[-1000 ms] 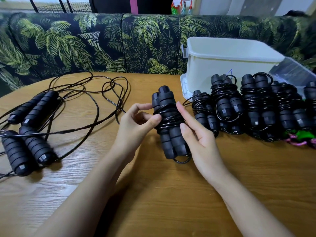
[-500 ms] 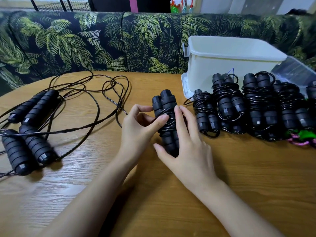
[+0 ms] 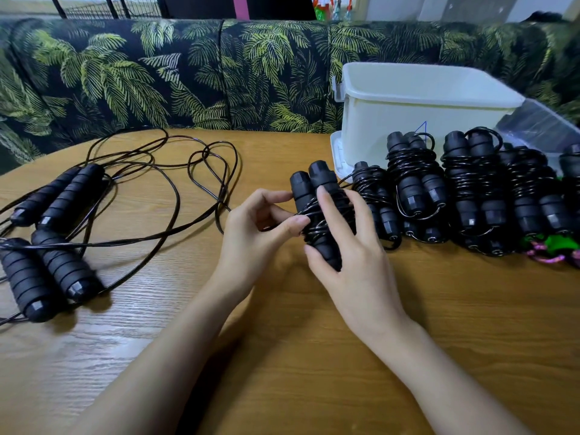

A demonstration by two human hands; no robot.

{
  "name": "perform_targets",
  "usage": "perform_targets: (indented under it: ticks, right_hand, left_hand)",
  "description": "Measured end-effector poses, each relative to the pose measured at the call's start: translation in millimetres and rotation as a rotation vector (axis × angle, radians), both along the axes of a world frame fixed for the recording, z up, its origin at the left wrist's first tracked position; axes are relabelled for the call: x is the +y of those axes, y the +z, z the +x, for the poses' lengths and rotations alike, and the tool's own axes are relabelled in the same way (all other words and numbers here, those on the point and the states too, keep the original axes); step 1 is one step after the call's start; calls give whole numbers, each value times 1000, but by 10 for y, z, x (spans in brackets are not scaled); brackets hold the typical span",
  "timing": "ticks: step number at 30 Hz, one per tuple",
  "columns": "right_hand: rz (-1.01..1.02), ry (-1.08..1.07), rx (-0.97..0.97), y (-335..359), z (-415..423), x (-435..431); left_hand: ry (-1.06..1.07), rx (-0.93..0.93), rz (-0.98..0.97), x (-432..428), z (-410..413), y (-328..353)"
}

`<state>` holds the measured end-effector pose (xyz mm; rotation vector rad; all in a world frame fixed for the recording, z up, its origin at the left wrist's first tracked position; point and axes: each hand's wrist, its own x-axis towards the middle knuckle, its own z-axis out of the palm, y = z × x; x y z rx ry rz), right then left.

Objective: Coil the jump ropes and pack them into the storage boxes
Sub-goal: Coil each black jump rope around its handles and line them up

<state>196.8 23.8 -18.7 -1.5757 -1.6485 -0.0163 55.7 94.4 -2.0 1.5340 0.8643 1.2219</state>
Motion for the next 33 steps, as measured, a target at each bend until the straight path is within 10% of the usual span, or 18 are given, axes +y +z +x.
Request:
perform_targets:
  ticks: [12,27,33]
  right_hand:
    - [43,124,286,9,-4,29]
    - [-17,20,147,-8,-2,49]
    - [42,102,424,-7,5,64]
  left_hand:
    - [-109,-118,-279,21,-55,78]
    - [-23,-17,-10,-65,-35,80]
    - [-167,-1,-4,-8,-67,66]
